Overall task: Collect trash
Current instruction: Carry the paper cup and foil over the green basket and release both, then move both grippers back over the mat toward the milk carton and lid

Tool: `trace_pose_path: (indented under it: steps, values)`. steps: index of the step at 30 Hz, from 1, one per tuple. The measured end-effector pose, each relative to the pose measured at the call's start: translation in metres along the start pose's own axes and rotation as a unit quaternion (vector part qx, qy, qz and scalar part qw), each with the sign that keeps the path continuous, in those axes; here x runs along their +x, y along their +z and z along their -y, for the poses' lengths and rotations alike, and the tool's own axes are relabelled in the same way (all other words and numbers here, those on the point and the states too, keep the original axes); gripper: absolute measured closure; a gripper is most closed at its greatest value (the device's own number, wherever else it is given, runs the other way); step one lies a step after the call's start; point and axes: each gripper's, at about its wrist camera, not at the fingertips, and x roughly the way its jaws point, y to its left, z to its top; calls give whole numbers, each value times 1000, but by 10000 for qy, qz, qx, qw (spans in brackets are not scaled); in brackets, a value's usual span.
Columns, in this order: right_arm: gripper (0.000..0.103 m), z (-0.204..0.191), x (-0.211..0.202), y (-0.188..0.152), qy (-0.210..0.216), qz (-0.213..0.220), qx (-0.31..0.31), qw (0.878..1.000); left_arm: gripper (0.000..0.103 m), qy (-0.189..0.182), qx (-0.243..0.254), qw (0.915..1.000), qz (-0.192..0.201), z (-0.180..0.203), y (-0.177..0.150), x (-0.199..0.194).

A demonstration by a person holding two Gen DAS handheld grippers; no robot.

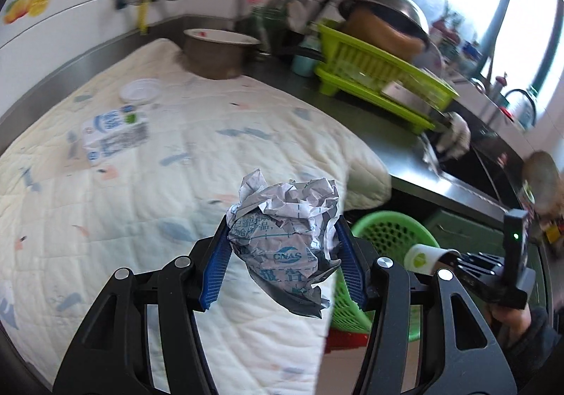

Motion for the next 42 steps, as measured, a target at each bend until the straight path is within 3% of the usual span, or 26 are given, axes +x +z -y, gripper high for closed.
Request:
trace_pose_path:
  steps: [4,7,11,19,28,33,42]
  values:
    - [78,20,-2,-10,-139,-2,218,9997,47,-287,362,9987,-199,42,-8,14]
    - [55,33,-7,-13,-193,31,369,9991,47,-487,573,9964,-386,69,-16,26]
    - [52,40,-15,-16,-246,106,453,9986,47,-673,741,9931,-616,94,-26,40]
    - [38,61,-43,-24,-255,410,720,9962,47,-936,1039,9851,-997,136,-43,66]
    - [35,77,-68,-31,-286,647,896,9935,38,-1094,1116,9765,-1482,162,-60,90]
    - [35,78,-70,-32,-264,703,922,9929,33,-1181,1097,9751,-1526,164,-63,91]
    - [32,61,-70,-24,-74,774,803,9937,31,-973,906,9812,-1401,140,-55,78]
